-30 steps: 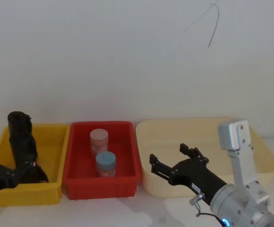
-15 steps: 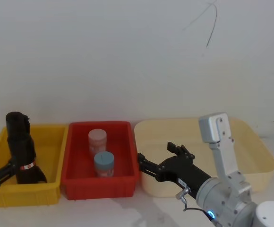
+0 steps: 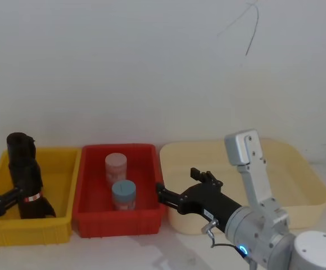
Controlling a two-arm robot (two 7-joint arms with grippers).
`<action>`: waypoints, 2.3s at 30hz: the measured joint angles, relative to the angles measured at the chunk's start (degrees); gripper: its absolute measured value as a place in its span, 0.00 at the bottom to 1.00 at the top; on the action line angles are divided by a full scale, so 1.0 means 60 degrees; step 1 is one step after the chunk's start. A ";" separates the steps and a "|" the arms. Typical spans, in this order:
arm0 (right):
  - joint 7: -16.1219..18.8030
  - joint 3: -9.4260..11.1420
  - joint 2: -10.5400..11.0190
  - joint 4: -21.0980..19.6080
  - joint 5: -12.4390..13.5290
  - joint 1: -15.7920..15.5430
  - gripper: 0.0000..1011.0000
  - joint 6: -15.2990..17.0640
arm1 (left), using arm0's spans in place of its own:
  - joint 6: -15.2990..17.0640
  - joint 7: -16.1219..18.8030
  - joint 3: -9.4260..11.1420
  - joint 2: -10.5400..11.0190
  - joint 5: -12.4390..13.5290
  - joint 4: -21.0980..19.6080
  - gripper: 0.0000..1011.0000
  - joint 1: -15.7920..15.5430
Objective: Pick up the garbage bag with the one hand and transfer it to the other hand.
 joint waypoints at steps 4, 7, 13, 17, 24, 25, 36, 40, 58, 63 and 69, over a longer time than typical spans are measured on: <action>0.0074 -0.0001 -0.0023 0.0029 -0.0004 0.0049 0.99 0.0022 | -0.0097 -0.0222 0.0169 -0.0018 0.0083 0.0280 0.99 -0.0251; 0.0140 0.0020 -0.0044 0.0031 0.0017 0.0071 0.99 0.0029 | -0.0143 -0.0346 0.0283 -0.0029 0.0141 0.0433 0.99 -0.0411; 0.0301 0.0085 -0.0038 0.0004 0.0163 0.0105 0.99 0.0048 | -0.0188 -0.0467 0.0485 -0.0120 0.0332 0.0759 0.99 -0.0711; 0.0387 0.0123 -0.0011 -0.0018 0.0260 0.0116 0.99 0.0057 | -0.0165 -0.0339 0.0506 -0.0207 0.0443 0.0859 0.99 -0.0781; 0.0536 0.0202 0.0082 -0.0050 0.0434 0.0161 0.99 0.0070 | -0.0003 -0.0011 0.0513 -0.0371 0.0659 0.0989 0.99 -0.0853; 0.0547 0.0212 0.0094 -0.0055 0.0451 0.0165 0.99 0.0071 | 0.0018 0.0047 0.0515 -0.0405 0.0694 0.1012 0.99 -0.0870; 0.0587 0.0386 0.0179 -0.0097 0.0668 0.0171 0.99 0.0044 | 0.0007 -0.0058 0.0570 -0.0602 0.0750 0.1325 0.99 -0.1078; 0.0614 0.0448 0.0203 -0.0101 0.0781 0.0166 0.99 0.0017 | -0.0072 -0.0218 0.0629 -0.0682 0.0732 0.1517 0.99 -0.1221; 0.0822 0.0464 0.0295 0.0226 0.1116 0.0320 0.99 -0.0121 | -0.0335 -0.0477 0.0809 -0.0927 0.0924 0.2308 0.99 -0.1763; 0.0849 0.0456 0.0313 0.0318 0.1188 0.0377 0.99 -0.0153 | -0.0370 -0.0503 0.0827 -0.0957 0.0964 0.2424 0.99 -0.1834; 0.0898 0.0426 0.0363 0.0405 0.1238 0.0423 0.99 -0.0195 | -0.0401 -0.0521 0.0841 -0.0981 0.0997 0.2505 0.86 -0.1888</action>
